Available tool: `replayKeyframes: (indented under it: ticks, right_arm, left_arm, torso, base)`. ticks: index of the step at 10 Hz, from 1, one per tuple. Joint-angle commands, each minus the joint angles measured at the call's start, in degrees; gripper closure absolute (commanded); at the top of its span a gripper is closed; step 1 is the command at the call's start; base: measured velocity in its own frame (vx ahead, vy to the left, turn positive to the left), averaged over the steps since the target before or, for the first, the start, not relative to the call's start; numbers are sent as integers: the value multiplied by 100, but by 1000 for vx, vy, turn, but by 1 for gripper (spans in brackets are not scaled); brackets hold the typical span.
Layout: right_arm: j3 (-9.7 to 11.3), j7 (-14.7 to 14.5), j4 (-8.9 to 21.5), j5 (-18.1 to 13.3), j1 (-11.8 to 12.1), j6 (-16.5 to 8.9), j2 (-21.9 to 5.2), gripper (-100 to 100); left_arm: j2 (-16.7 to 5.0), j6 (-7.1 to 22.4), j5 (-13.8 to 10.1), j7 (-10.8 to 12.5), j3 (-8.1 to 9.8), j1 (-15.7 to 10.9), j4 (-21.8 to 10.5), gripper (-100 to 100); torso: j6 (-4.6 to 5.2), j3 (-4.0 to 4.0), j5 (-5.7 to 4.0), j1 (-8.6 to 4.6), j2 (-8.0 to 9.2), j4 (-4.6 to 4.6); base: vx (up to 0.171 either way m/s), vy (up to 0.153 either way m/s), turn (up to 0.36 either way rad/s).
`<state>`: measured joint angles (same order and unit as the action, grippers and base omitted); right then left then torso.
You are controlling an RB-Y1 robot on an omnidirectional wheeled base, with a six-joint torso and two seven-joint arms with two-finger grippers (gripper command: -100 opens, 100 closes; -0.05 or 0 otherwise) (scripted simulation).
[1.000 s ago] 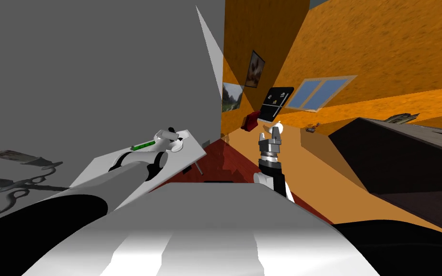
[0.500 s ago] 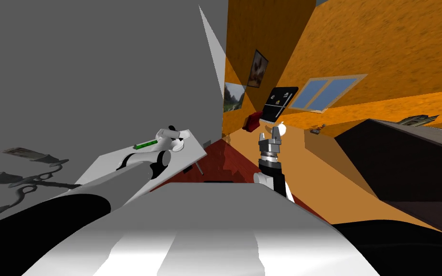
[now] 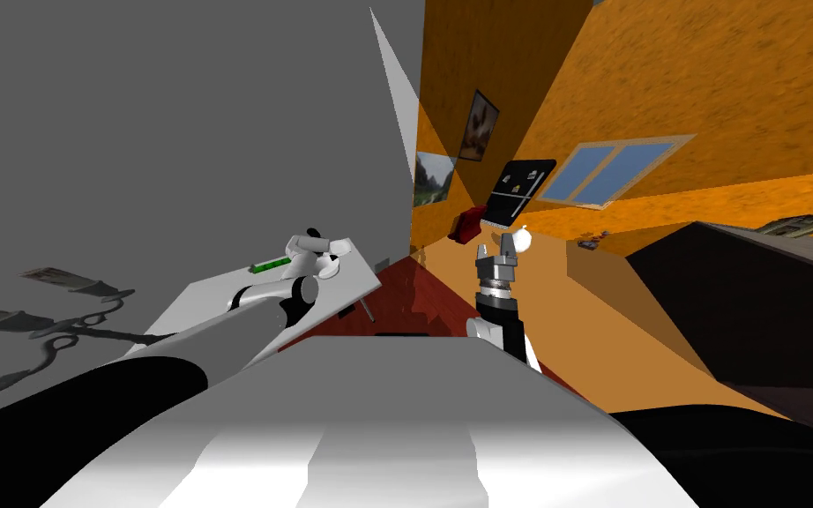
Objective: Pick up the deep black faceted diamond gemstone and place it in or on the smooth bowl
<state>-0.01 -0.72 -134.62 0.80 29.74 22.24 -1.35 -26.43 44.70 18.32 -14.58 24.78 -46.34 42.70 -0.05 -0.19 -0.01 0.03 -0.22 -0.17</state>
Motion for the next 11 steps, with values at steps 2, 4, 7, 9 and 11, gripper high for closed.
replayKeyframes:
  ticks: [2,4,7,9,11]
  right_arm:
    - [0,0,0,0,1,0,0,0]
    - [0,0,0,0,0,0,0,0]
    - [0,0,0,0,0,0,0,0]
    - [0,0,0,0,0,0,0,0]
    - [0,0,0,0,1,0,0,0]
  left_arm:
    - [219,113,197,-445,459,-2,327,-100]
    - [424,220,390,-706,767,-14,589,-100]
    - [630,328,583,-1134,1248,-26,888,-100]
    - [630,328,583,-1315,1525,-26,913,-100]
    - [836,436,777,-1706,1896,-37,1206,-100]
  torso:
    - [-3,-1,0,-1,-3,0]
    - [0,0,0,0,0,0]
    - [0,0,0,0,0,0]
    - [0,-1,0,-2,-2,0]
    - [-3,-1,0,1,-3,0]
  base:
    - [27,-13,96]
    - [17,-10,43]
    - [19,-14,64]
    - [21,-13,23]
    - [26,-12,88]
